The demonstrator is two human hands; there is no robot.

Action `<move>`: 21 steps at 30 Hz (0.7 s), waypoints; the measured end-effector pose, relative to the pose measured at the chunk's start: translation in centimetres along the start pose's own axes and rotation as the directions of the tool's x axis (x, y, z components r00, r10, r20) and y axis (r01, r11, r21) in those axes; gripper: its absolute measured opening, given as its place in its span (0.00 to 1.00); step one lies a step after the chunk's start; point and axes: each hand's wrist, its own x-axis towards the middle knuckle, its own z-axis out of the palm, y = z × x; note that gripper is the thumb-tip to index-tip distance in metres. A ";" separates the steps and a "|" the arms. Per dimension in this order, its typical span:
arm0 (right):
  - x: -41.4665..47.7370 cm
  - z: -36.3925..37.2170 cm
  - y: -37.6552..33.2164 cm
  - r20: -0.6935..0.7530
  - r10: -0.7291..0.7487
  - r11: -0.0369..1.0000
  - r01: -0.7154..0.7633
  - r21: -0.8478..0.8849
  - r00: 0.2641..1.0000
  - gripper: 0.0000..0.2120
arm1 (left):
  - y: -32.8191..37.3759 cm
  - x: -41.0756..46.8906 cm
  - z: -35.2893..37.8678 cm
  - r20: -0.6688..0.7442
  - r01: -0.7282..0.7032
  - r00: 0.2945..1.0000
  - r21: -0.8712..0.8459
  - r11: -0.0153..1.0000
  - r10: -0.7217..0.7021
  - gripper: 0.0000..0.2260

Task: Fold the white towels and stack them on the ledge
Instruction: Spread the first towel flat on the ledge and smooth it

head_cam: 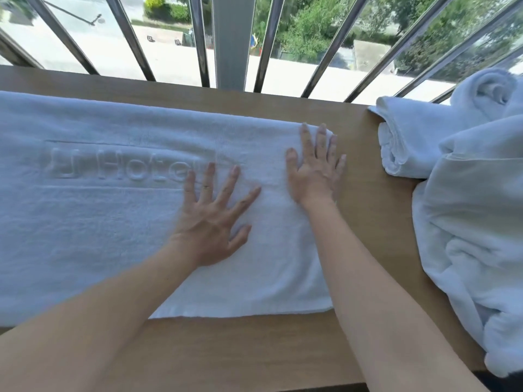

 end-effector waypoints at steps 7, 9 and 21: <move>1.3 -1.4 0.6 0.041 0.042 0.993 -0.046 0.104 0.998 0.27 | 4.9 -0.2 -0.6 0.075 0.073 0.995 -0.080 0.994 -0.067 0.33; 1.6 -2.2 0.9 0.037 0.026 0.987 -0.032 0.160 0.999 0.26 | 7.7 -0.6 -0.6 0.086 -0.080 0.992 -0.116 0.990 0.090 0.31; 2.4 -6.5 4.5 0.140 -0.041 0.703 -0.071 0.708 0.989 0.06 | 14.9 3.0 -2.4 -0.036 -0.095 0.995 -0.317 0.944 0.088 0.12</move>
